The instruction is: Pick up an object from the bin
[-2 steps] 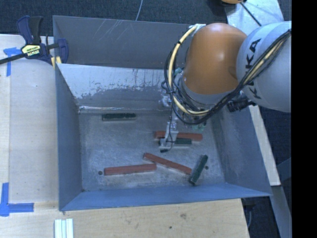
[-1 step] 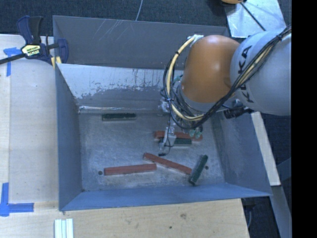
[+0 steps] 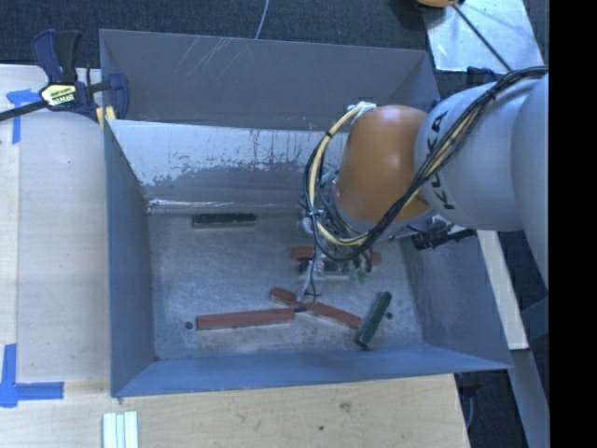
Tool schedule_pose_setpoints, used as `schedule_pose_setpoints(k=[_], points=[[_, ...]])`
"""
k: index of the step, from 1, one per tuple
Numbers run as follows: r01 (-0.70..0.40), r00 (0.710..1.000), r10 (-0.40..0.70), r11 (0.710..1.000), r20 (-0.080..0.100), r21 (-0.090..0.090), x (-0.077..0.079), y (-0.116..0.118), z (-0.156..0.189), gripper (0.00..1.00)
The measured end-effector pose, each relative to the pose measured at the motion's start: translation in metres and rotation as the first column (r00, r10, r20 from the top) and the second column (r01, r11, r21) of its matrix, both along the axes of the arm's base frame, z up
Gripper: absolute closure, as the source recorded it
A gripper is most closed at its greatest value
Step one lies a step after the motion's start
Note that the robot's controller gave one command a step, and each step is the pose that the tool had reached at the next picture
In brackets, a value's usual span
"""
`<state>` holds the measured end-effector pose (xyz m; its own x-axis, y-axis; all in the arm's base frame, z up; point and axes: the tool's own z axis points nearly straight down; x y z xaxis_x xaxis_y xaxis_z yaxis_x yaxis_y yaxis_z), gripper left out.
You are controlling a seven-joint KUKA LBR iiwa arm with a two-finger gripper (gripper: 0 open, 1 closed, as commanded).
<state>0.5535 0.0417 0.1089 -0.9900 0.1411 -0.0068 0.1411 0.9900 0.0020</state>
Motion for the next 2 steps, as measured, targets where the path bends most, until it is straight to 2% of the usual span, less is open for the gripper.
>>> schedule_pose_setpoints(k=[1,2], points=[[-0.074,0.997,0.074,0.997,-0.001,-0.001,0.0179,-0.0051,-0.0373,1.00],[-0.075,0.997,0.075,0.997,-0.001,-0.001,0.0179,-0.0051,-0.0373,1.00]])
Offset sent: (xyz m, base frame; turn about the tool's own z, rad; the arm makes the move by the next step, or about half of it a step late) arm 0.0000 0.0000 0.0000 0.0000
